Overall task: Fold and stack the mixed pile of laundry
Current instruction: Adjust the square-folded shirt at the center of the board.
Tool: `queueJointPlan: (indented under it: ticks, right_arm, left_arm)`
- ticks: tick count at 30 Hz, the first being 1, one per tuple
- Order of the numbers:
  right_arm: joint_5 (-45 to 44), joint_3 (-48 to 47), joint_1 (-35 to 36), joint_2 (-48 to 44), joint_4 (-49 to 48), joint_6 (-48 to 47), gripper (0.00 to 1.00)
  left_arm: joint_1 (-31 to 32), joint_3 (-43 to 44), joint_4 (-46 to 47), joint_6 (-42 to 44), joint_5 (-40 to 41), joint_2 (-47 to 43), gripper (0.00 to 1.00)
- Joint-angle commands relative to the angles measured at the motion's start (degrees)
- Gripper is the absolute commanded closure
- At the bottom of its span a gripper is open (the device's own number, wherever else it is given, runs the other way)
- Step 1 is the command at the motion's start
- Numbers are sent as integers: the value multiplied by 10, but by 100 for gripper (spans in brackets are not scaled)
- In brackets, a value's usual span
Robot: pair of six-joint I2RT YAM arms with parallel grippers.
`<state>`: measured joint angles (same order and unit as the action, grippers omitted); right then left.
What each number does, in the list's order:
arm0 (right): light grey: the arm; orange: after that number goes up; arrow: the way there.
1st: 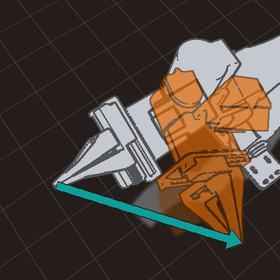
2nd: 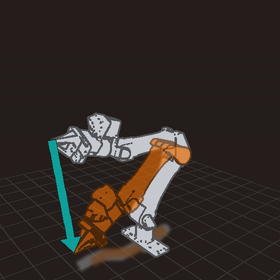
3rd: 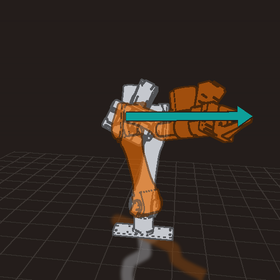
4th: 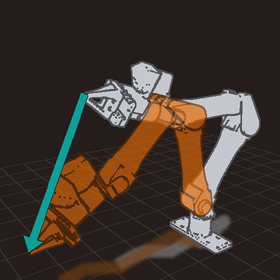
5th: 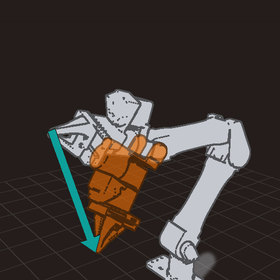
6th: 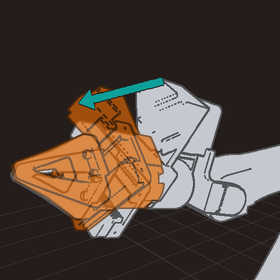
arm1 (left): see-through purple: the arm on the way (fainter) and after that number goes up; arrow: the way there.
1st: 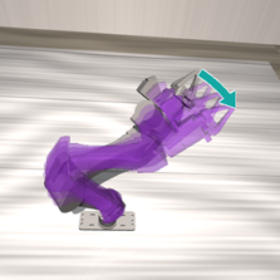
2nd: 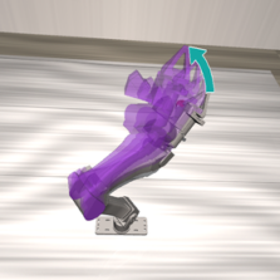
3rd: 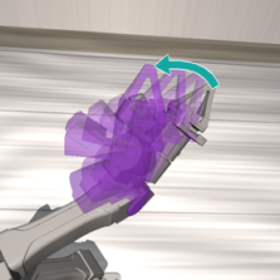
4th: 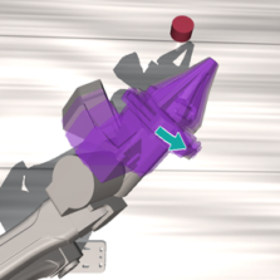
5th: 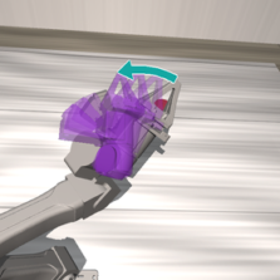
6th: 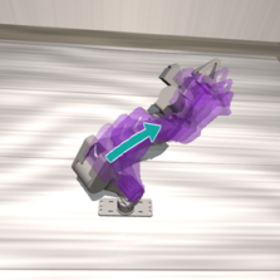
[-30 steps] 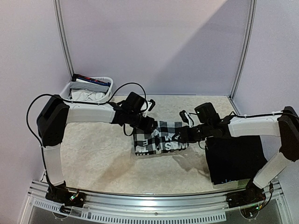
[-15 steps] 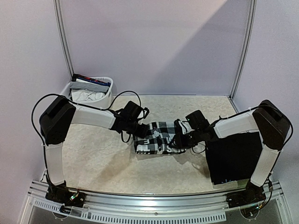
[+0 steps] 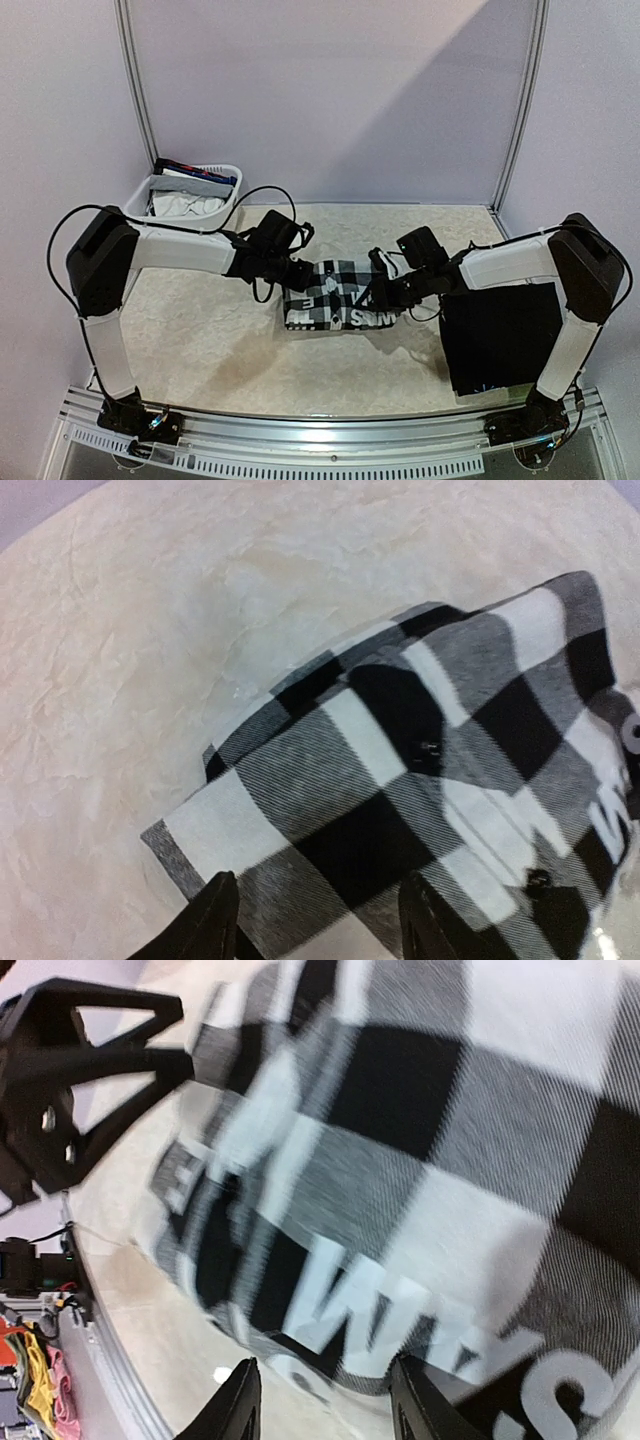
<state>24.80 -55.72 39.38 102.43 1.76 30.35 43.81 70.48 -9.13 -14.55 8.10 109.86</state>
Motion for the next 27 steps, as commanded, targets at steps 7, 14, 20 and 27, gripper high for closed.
queueJointPlan:
  ticks: [7, 14, 20, 27]
  right_arm:
    - [42, -116, -41, 27, 40, -18, 56]
    - [53, -193, -78, 119, 73, -41, 57]
    - [61, -221, -101, 185, 83, -60, 57]
    - [98, -278, -113, 258, 122, -108, 57]
  left_arm:
    - [72, -25, -43, 4, 11, -85, 46]
    - [98, -56, -25, -22, -1, -81, 50]
    - [101, -116, 0, -46, 1, -79, 52]
    - [101, -162, 21, -60, 36, -57, 55]
